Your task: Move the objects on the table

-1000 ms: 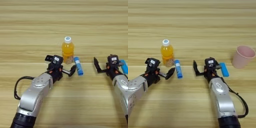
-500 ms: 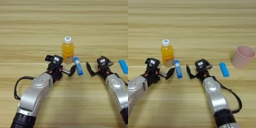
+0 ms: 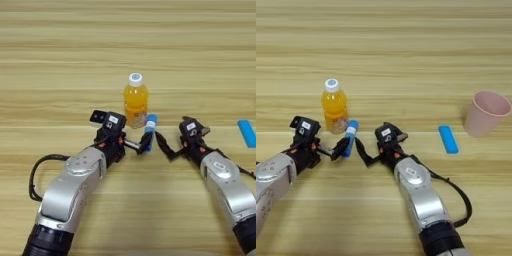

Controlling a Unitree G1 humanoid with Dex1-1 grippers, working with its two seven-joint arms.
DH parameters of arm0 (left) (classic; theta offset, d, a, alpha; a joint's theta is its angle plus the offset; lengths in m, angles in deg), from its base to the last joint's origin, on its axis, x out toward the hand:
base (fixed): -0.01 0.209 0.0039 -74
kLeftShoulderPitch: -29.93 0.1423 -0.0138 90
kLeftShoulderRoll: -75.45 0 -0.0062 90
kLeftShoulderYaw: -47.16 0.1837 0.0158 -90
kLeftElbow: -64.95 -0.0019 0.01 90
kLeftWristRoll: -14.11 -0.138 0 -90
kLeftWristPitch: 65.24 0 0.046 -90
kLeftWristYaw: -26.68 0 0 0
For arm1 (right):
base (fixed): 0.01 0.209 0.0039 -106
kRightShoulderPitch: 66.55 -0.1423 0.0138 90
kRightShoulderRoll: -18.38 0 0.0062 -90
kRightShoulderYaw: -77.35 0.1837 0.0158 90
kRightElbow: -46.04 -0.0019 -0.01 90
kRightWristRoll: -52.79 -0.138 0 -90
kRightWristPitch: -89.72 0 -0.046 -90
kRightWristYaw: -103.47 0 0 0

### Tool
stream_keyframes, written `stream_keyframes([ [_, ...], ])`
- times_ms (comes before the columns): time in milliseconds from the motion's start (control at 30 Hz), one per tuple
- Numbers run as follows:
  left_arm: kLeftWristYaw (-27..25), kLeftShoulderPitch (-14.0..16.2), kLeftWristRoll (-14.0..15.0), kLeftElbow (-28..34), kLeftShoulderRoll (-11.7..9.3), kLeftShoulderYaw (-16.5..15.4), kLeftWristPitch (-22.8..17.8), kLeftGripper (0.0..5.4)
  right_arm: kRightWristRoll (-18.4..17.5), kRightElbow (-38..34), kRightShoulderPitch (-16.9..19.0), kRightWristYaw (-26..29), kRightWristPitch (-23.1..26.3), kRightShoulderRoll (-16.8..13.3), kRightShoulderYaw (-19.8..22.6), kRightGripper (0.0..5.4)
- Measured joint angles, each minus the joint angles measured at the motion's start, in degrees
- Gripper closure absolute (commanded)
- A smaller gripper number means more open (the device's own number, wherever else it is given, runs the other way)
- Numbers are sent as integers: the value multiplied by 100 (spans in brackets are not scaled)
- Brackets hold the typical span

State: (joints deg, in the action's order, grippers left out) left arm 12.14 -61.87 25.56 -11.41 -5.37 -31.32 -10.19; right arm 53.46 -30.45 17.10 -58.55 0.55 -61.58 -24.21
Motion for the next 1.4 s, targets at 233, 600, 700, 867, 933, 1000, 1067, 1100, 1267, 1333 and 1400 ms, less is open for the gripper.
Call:
stream_keyframes([
  [233, 2, -83, -127, -397, -26, -15, 304, 0, -55, -61, 13, -158, 156, 24, 203, 2],
  [600, -97, -127, -238, -708, -50, 11, 633, 0, -45, -665, 116, -1060, 35, -56, 1080, 2],
  [700, -174, -127, -237, -706, -49, 48, 663, 0, -71, -761, 108, -1200, -45, -73, 1279, 2],
  [867, -213, -127, -236, -695, -50, 56, 667, 0, -80, -743, 108, -1199, -44, -40, 1273, 2],
  [933, -220, -127, -233, -694, -43, 55, 671, 0, -118, -711, 107, -1173, -42, -28, 1283, 2],
  [1000, -244, -127, -228, -680, -32, 57, 674, 0, -138, -684, 107, -1159, -34, -24, 1292, 2],
  [1067, -251, -127, -228, -672, -23, 62, 677, 0, -146, -684, 106, -1158, -34, -25, 1302, 2],
  [1100, -252, -127, -229, -672, -22, 64, 678, 0, -147, -683, 106, -1157, -34, -25, 1302, 2],
  [1267, -335, -178, -243, -879, 2, 138, 838, 0, -145, -677, 102, -1277, -109, -21, 1379, 2],
  [1333, -405, -212, -262, -1061, 0, 189, 900, 0, -143, -699, 98, -1388, -285, -23, 1463, 2],
  [1400, -487, -240, -286, -1253, -1, 250, 978, 0, -140, -735, 84, -1478, -422, -26, 1544, 2],
])
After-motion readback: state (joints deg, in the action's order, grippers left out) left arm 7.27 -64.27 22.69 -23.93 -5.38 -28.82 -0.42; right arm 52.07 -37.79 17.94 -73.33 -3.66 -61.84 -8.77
